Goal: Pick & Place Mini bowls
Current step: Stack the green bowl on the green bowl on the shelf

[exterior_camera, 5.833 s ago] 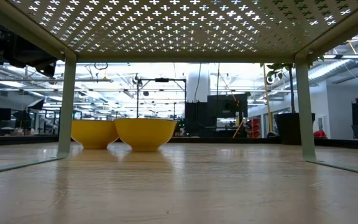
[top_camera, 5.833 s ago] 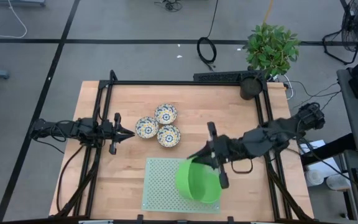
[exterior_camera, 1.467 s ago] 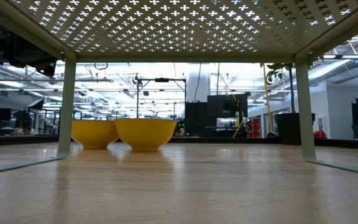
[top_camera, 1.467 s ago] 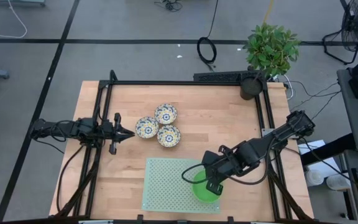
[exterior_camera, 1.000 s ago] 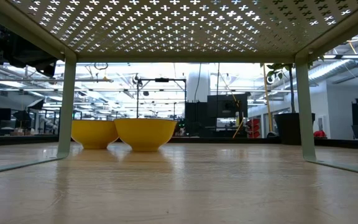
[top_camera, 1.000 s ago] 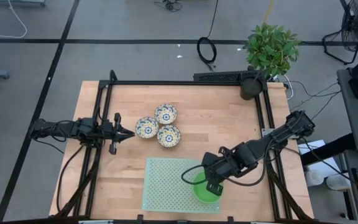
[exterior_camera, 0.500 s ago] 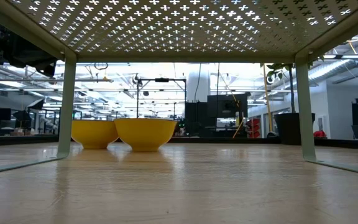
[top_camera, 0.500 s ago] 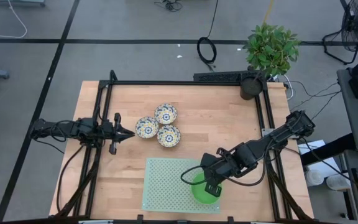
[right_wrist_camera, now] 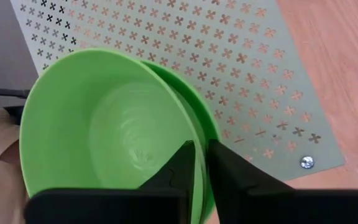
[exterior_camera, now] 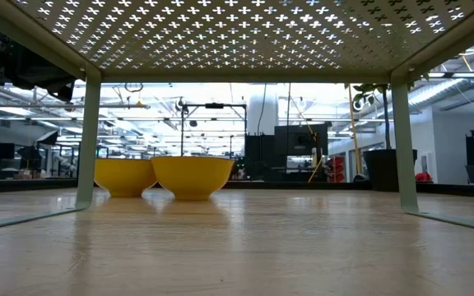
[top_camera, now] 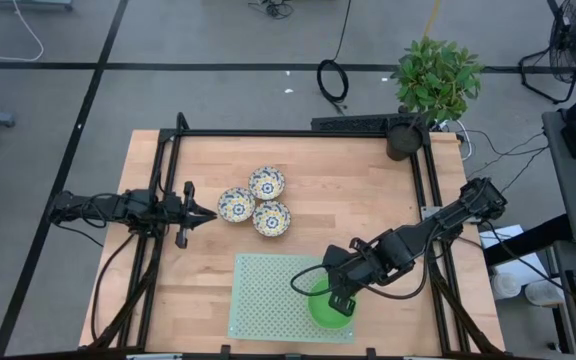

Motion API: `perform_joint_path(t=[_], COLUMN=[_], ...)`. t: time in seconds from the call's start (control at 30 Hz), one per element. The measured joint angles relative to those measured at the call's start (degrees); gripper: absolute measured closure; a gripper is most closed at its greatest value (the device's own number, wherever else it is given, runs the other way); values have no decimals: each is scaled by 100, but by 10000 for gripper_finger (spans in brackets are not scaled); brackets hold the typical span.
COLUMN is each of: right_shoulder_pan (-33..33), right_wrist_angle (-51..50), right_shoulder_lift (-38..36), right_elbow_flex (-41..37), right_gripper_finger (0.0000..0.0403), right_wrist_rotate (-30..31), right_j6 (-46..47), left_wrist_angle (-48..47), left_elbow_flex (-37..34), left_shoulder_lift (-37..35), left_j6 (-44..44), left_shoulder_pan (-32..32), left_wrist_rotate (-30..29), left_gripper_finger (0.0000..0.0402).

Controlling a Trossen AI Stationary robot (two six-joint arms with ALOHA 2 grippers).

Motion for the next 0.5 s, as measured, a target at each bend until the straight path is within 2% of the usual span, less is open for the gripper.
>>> perform_joint_path(t=[0.5], right_shoulder_pan=[-116], right_wrist_angle=[319], right_shoulder_lift=[-184], right_elbow_flex=[0], right_gripper_finger=[330], right_wrist_rotate=[-15], right_j6=[168], left_wrist_angle=[0], left_elbow_flex=[0], left_shoulder_lift=[2], left_j6=[0], left_shoulder_pan=[-2], left_wrist_rotate=[0], left_gripper_finger=[364])
